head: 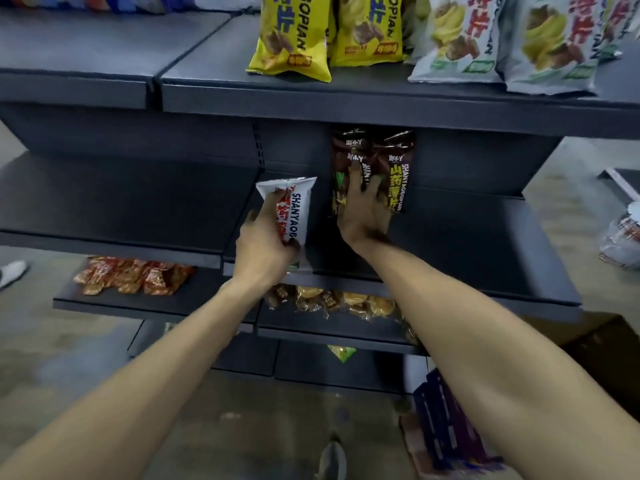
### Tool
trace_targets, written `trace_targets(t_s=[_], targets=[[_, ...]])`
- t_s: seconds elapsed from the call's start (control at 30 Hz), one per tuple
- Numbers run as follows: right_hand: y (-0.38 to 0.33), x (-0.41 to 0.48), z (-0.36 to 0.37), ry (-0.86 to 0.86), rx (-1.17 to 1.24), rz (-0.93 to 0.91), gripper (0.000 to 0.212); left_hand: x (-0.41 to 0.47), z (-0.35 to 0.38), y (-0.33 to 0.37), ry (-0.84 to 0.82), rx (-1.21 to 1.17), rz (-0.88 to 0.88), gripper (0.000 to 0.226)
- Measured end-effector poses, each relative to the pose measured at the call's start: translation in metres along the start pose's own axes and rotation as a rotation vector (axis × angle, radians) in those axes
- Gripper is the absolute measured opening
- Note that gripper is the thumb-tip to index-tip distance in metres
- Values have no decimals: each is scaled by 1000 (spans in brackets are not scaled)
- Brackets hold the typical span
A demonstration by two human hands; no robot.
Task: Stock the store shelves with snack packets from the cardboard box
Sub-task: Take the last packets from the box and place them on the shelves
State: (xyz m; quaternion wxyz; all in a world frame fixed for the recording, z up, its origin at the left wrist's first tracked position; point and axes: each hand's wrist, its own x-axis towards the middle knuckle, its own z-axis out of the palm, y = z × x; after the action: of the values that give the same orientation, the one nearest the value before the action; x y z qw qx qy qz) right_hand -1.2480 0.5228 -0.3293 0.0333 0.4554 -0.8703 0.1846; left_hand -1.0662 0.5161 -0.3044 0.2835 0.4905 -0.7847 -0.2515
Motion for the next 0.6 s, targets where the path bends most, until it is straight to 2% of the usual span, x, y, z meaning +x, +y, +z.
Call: trace_targets(t_s=[0.13, 0.3, 0.5, 0.6], targets=[[-3, 22, 33, 34, -24, 22, 90, 17, 10, -20, 5, -67, 20, 81], [-4, 30, 68, 52, 12, 87, 105, 36, 8, -48, -7, -158, 59, 81], [-16, 32, 73, 29, -18, 191, 117, 45, 6, -65, -83, -215, 55, 80], [-21, 29, 69, 13, 38, 213, 117, 42, -1, -71, -105, -235, 69, 82]])
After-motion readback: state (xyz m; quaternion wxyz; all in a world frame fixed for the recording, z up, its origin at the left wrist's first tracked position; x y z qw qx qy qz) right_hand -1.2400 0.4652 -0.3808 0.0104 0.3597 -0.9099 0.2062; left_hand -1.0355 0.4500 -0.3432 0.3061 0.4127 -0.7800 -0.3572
